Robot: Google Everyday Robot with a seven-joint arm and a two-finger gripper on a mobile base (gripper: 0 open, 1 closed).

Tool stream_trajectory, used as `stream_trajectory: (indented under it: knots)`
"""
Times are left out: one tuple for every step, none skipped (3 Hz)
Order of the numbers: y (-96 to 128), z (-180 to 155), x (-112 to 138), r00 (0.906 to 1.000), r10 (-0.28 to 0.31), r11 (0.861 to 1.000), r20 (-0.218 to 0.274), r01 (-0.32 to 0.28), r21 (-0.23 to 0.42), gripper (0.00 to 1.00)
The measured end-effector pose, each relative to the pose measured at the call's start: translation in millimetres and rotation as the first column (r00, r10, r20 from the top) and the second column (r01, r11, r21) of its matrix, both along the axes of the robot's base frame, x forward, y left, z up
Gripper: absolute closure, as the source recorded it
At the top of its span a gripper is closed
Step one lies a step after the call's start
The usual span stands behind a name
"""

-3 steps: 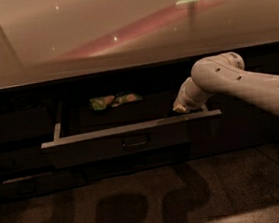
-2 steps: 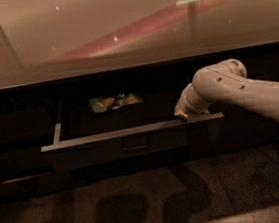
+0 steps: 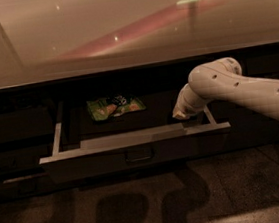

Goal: Open top drawer

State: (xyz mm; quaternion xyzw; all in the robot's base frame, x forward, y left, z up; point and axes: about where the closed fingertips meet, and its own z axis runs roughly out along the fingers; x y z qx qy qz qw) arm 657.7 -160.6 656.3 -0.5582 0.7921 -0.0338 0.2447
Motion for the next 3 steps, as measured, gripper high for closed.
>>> stream_trajectory:
  knots:
    - [-0.9,3.3,7.1,0.9998,-0.014,1.0,-0.011,0.014,-0.002,0.35]
    - [-2.5,6.0,11.0,0.9995,-0.026,1.0,-0.016,0.026,-0.007,0.12]
    - [-2.9,2.2,8.0,0.999,-0.043,0.999,-0.013,0.043,-0.006,0.0]
